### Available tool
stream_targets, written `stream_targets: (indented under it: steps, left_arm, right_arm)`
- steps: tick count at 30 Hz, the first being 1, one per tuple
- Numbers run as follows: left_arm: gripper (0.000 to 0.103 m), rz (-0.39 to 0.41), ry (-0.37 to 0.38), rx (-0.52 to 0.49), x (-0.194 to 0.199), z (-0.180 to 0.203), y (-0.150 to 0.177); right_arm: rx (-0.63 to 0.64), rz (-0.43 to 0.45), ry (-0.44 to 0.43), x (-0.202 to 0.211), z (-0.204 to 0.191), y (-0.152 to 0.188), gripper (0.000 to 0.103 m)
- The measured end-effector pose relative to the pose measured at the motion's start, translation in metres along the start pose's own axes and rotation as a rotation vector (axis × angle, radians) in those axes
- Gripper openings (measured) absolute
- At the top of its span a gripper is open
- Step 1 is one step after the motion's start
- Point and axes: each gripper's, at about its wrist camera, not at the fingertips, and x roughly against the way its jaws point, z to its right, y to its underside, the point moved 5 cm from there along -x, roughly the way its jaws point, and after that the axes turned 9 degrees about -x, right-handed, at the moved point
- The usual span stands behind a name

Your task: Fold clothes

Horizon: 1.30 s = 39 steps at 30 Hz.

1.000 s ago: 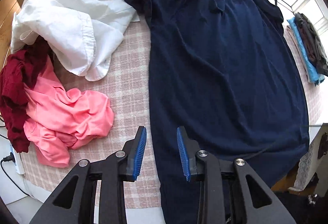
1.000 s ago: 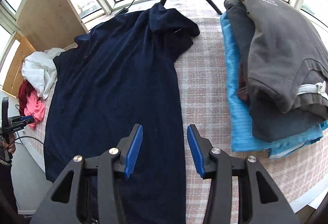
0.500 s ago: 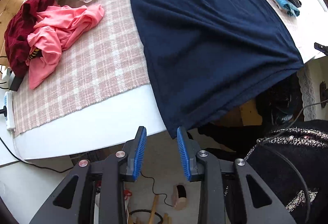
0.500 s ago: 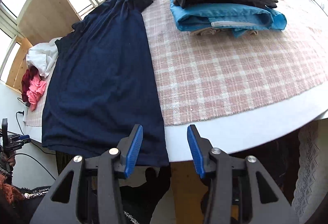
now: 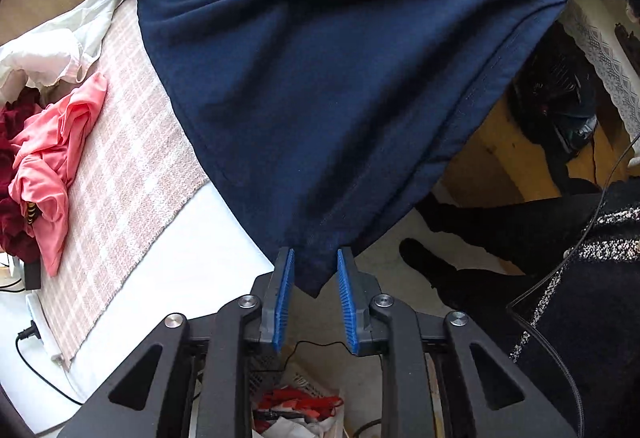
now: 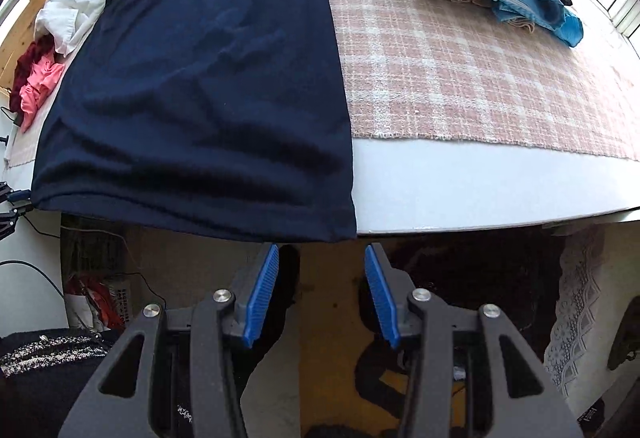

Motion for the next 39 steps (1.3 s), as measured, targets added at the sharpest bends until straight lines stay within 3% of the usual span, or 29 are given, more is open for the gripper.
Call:
stream_targets:
  steps: [1,3,8,10,16,23,26,37,39]
  left_arm:
    - [0.002,0.015,0.024,0.026,0.001,-0.004,0.0]
    - [0.002,0.042,0.046,0.067,0.004,-0.011,0.004]
    - [0.002,0.126,-0.004,0.167,0.034,-0.023,0.026]
    - [0.002,0.185,0.038,0.248,0.044,-0.027,0.038]
    - [0.002,0.146,0.056,0.26,0.02,-0.029,0.044]
    - [0.002,0.144,0.071,0.253,0.024,-0.033,0.04]
    - [0.002,0.132,0.076,0.232,0.025,-0.03,0.037]
    - [0.002,0.089,0.092,0.227,0.024,-0.037,0.034]
    - [0.002,0.09,0.094,0.231,0.026,-0.038,0.035]
  right_arm:
    - [0.004,0.0,0.006,-0.001,0.0,0.001,0.044]
    - [0.007,-0.005,0.014,-0.002,-0.001,0.001,0.044]
    - [0.014,-0.015,0.035,-0.007,-0.002,0.002,0.044]
    - [0.017,-0.019,0.044,-0.009,-0.002,0.002,0.044]
    - [0.011,-0.014,0.058,-0.009,-0.001,0.002,0.044]
    - [0.001,0.043,0.038,0.009,0.007,0.021,0.043]
    - [0.089,0.044,0.014,0.005,-0.016,0.022,0.03]
    - [0.486,0.013,-0.005,-0.027,-0.124,0.014,0.03]
    - [0.495,0.002,-0.015,-0.031,-0.129,0.011,0.03]
